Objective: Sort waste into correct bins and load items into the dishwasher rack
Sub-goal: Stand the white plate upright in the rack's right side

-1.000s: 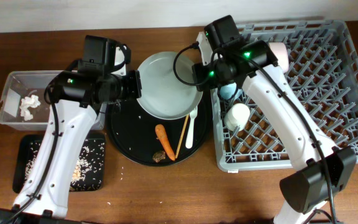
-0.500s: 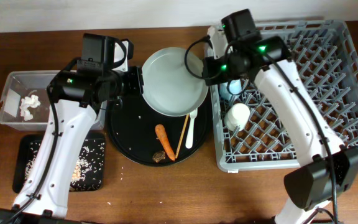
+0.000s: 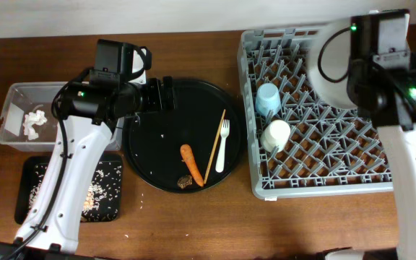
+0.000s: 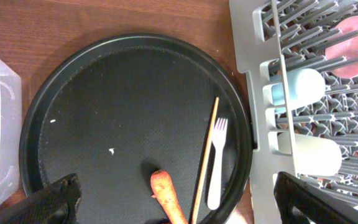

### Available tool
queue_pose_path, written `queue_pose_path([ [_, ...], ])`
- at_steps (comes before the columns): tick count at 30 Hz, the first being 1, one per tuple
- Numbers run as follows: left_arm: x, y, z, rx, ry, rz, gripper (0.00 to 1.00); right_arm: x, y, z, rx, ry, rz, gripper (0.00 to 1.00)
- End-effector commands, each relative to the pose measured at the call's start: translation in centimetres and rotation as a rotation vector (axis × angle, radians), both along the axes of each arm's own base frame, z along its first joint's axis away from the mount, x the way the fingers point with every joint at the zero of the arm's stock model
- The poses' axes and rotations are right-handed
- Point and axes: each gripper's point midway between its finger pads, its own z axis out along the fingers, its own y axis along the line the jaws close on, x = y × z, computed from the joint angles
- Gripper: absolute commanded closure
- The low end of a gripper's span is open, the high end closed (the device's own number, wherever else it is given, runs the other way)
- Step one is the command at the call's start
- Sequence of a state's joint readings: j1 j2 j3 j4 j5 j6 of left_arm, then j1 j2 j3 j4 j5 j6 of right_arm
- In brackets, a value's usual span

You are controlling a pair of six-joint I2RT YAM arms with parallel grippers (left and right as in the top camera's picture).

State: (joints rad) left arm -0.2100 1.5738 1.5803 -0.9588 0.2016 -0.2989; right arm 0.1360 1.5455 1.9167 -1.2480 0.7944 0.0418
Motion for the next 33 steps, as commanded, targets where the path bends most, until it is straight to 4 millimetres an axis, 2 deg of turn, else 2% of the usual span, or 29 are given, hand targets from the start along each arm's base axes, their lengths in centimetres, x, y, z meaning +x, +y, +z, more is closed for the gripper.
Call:
queue_pose_path([
  [1,-0.3,0.6,1.1,0.014,-0.030,0.012,0.01,0.3,-2.6,0.0,-0.231,0.092,-0.133,0.96],
  [4,-0.4,1.0,0.9,0.036,-0.022,0.026,0.01,2.3,-3.3,-2.3,-0.350,0.192,-0.188,0.96],
  [5,-0.4,1.2,0.8,0.043,-0.021,0.031,0.01,3.2,-3.2,-4.0,-0.363,0.249,-0.179,0.96],
  [7,-0.5,1.4,0.7,0.054,-0.015,0.037,0.01,3.7,-3.0,-6.4,-0.376,0.344,-0.161,0.96],
  [9,-0.7,1.5,0.5,0.059,-0.004,0.038,0.01,3.0,-2.4,-8.9,-0.293,0.411,-0.134,0.96],
  [13,-0.9,1.5,0.4,0.060,0.002,0.038,0.01,2.0,-5.2,-9.4,-0.274,0.430,-0.211,0.96],
  [15,-0.8,1.5,0.4,0.060,0.002,0.038,0.01,2.0,-6.4,-11.2,-0.202,0.446,-0.219,0.96],
  [17,-0.8,1.5,0.4,0.060,0.001,0.038,0.01,2.4,-6.0,-12.7,-0.176,0.464,-0.186,0.96],
  [19,-0.9,1.5,0.4,0.060,0.002,0.038,0.01,2.5,-5.0,-15.7,-0.118,0.494,-0.149,0.96],
  [21,-0.8,1.5,0.4,0.060,0.002,0.038,0.01,2.7,-4.9,-16.7,-0.109,0.493,-0.144,0.96],
  [22,-0.8,1.5,0.4,0.060,0.002,0.038,0.01,2.9,-4.8,-16.7,-0.102,0.484,-0.142,0.81],
  [23,-0.8,1.5,0.4,0.060,0.002,0.038,0.01,3.1,-4.5,-17.0,-0.074,0.475,-0.129,0.61],
  [24,-0.8,1.5,0.4,0.060,0.001,0.038,0.01,3.4,-4.2,-17.3,-0.048,0.465,-0.117,0.31],
  [25,-0.8,1.5,0.5,0.060,0.000,0.038,0.01,3.6,-4.0,-17.3,-0.039,0.457,-0.113,0.18],
  [27,-0.8,1.5,0.5,0.060,0.000,0.039,0.01,4.4,-3.9,-15.3,-0.028,0.398,-0.111,0.11],
  [29,-0.6,1.9,0.5,0.077,-0.008,0.052,0.01,5.3,-2.4,-12.0,0.078,0.309,-0.049,0.08],
  [30,-0.5,2.3,0.4,0.101,-0.014,0.069,0.01,5.6,-1.7,-11.3,0.123,0.289,-0.021,0.07],
  [31,-0.3,3.1,0.4,0.136,-0.021,0.095,0.01,6.0,0.7,-10.9,0.258,0.272,0.068,0.07],
  [32,-0.2,3.6,0.4,0.161,-0.026,0.113,0.01,6.2,5.0,-11.4,0.480,0.282,0.213,0.07],
  [33,0.1,4.9,0.4,0.223,-0.039,0.157,0.01,5.5,10.6,-11.9,0.760,0.322,0.383,0.08],
])
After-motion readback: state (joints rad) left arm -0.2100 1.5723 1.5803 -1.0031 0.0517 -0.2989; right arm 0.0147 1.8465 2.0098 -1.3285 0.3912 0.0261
